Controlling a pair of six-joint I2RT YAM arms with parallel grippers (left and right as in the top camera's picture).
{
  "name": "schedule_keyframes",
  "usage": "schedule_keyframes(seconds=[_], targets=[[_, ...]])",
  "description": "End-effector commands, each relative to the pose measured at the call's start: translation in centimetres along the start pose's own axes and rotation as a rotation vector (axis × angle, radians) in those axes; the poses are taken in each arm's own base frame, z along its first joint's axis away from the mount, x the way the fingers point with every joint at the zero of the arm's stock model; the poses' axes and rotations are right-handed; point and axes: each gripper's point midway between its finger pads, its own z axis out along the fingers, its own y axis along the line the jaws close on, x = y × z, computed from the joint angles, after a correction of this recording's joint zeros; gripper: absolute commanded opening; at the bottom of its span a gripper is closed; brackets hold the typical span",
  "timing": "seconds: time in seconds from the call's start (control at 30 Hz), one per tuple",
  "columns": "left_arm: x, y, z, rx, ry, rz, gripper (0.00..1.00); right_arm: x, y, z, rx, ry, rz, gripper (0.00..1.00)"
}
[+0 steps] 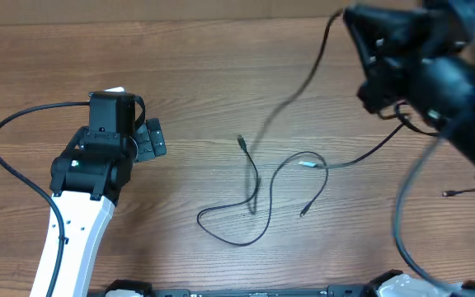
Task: Untangle cables
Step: 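Lift the right gripper up and right, pulling the cable off the table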
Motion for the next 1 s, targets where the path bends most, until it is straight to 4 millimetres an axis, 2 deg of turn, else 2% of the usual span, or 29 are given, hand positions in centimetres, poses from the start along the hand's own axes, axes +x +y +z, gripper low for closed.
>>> schedule_keyframes(seconds=[0.0,0.2,0.43,0.47,0.53,0.7,0.87,0.97], targets=[[-0.6,0.4,-0.5,-0.015,-0.025,0.007,1.0,2.4,-4.4,2.6,0.241,0.101,-0.021,0.04],[-0.6,0.4,-0.5,-0.015,-0.025,0.007,1.0,0.4,-7.3,1.7,0.422,0.012,-0.02,0.04],[-0.6,0.4,-0.5,-0.015,-0.025,0.007,1.0,-2.1,-11.7,-0.6,0.666,-0.11,0.03,0.04],[-0.6,0.4,-0.5,-0.015,-0.025,0.006,1.0,-2.5,-13.3,-1.5,0.728,-0.135,0.049,0.04],[-0.6,0.4,-0.5,-0.015,-0.025,0.006,1.0,-2.8,-14.9,-2.3,0.779,-0.149,0.061,0.04],[-0.6,0.4,-0.5,-0.015,-0.025,0.007,1.0,-2.5,-20.8,-5.5,0.973,-0.155,0.098,0.04],[-0.6,0.4,-0.5,-0.015,-0.025,0.006,1.0,-1.1,-27.9,-9.6,1.21,-0.131,0.149,0.04],[-0.6,0.4,-0.5,-0.015,-0.025,0.007,1.0,1.0,-33.1,-12.2,1.356,-0.097,0.225,0.04]])
